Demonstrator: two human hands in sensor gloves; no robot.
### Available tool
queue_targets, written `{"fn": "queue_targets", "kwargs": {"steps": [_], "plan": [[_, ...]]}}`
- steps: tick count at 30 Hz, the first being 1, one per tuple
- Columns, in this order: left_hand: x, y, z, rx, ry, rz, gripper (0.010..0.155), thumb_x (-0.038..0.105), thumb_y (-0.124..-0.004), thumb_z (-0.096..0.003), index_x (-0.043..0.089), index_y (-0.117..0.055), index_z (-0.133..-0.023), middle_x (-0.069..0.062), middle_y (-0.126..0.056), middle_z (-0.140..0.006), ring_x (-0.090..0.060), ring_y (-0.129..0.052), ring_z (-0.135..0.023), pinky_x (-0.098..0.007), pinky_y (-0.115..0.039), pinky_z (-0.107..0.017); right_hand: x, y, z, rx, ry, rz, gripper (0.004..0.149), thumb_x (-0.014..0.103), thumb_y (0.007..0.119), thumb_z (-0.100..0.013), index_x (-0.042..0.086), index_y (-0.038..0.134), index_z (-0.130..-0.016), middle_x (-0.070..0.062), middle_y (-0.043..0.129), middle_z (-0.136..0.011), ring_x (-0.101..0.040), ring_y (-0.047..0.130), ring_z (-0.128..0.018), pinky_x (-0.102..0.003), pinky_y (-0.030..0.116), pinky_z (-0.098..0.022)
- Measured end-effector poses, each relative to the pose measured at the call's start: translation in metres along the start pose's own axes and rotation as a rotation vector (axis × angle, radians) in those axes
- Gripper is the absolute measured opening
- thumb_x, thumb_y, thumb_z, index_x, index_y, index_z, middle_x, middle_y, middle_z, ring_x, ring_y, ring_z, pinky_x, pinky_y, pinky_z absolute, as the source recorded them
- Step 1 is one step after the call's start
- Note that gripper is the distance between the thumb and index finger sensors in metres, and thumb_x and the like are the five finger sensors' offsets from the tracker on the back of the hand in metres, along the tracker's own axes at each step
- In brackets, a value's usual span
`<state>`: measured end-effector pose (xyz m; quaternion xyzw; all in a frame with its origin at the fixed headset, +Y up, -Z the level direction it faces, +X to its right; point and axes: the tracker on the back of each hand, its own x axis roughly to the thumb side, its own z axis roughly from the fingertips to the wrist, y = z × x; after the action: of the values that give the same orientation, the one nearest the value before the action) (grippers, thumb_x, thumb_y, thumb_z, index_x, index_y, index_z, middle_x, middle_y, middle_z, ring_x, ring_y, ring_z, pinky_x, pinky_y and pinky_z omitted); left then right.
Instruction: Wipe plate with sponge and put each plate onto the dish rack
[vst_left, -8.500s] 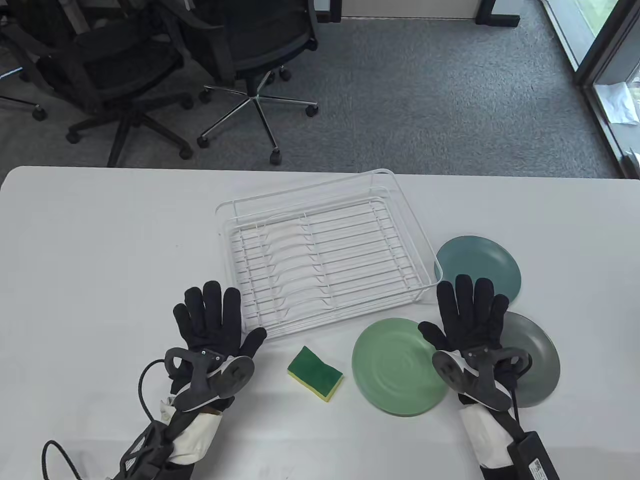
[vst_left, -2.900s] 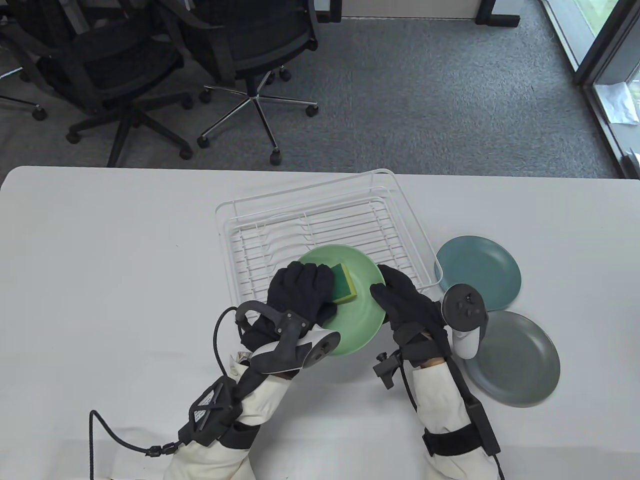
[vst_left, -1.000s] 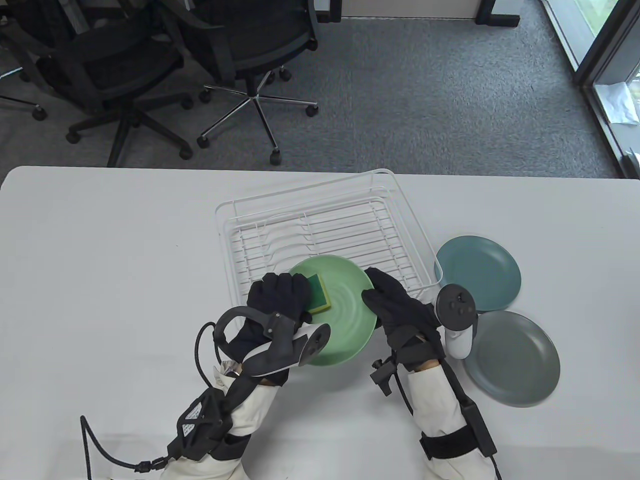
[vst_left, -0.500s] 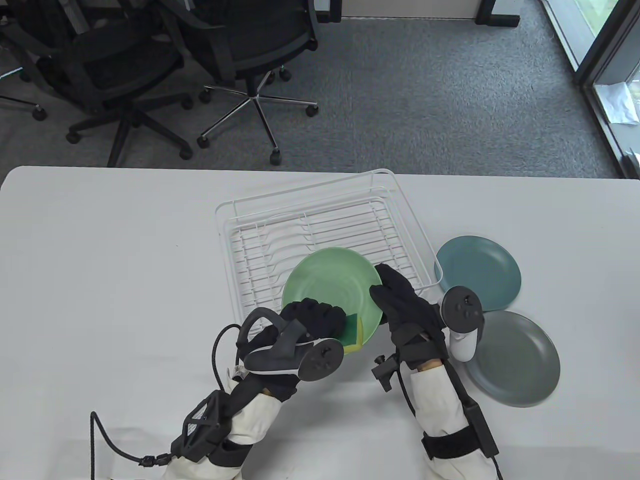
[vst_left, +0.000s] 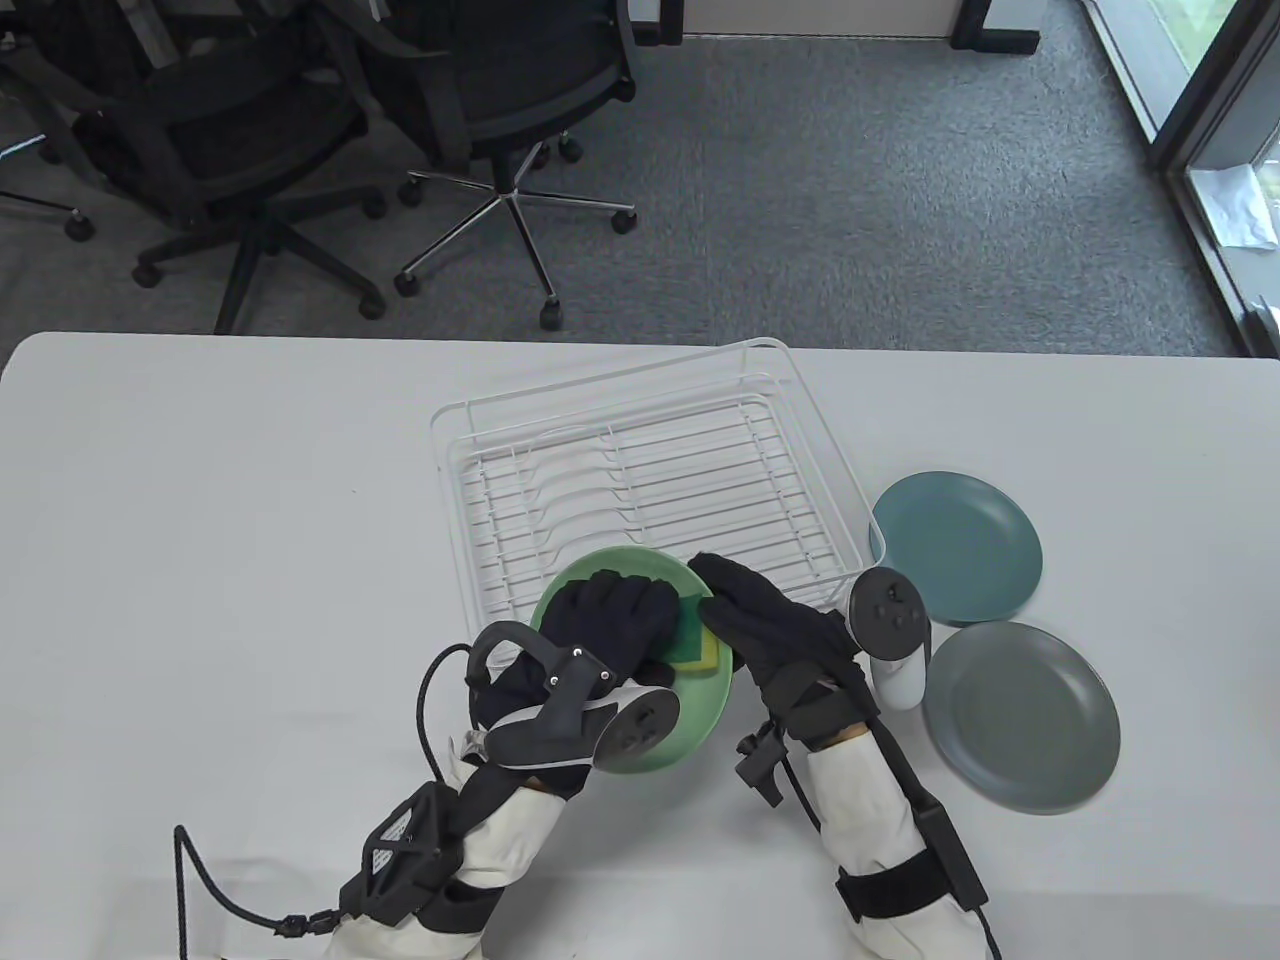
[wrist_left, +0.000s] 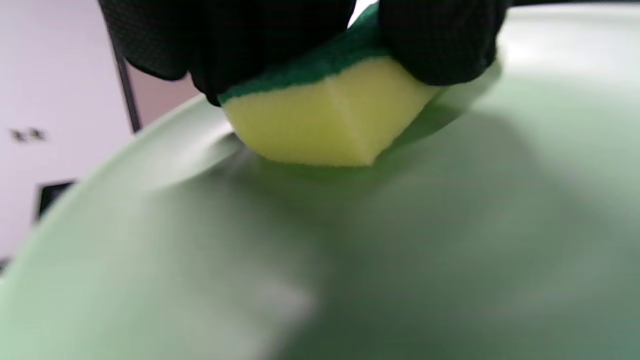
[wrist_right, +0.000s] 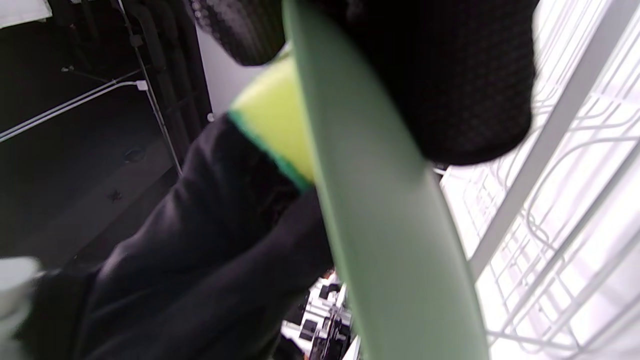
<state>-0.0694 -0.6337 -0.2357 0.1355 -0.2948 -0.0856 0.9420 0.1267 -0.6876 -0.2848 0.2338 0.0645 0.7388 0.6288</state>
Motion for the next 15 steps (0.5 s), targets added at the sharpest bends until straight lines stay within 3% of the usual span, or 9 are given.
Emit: {"fn": "queue_targets", "kwargs": {"steps": [4,15], "plan": [[-0.008,-0.004,-0.001,-0.053,0.061,-0.089,0.072,0.050,-0.077,-0.0476,0.013,-0.063,-0.107,-0.012,-0.085,-0.102,-0.038,-0.089,-0.090,-0.053,-0.079,-0.066,0.001,-0.001,0.000,-0.004,0.007,0.015,0.059,0.021,0.066,-0.062,-0.014,0.050,-0.106,-0.045,0.070,-0.090,-0.049,0.092,-0.058,-0.040,0.090,-0.037],[-0.007,-0.013,-0.007,-0.354,0.021,0.033,0.072,0.051,-0.078,-0.0481,0.011,-0.065,-0.107,-0.014,-0.087,-0.102,-0.039,-0.090,-0.090,-0.054,-0.079,-0.067,-0.006,-0.021,0.006,-0.137,0.046,0.004,0.060,0.021,0.065,-0.062,-0.016,0.046,-0.106,-0.047,0.066,-0.091,-0.051,0.090,-0.060,-0.042,0.090,-0.040]]}}
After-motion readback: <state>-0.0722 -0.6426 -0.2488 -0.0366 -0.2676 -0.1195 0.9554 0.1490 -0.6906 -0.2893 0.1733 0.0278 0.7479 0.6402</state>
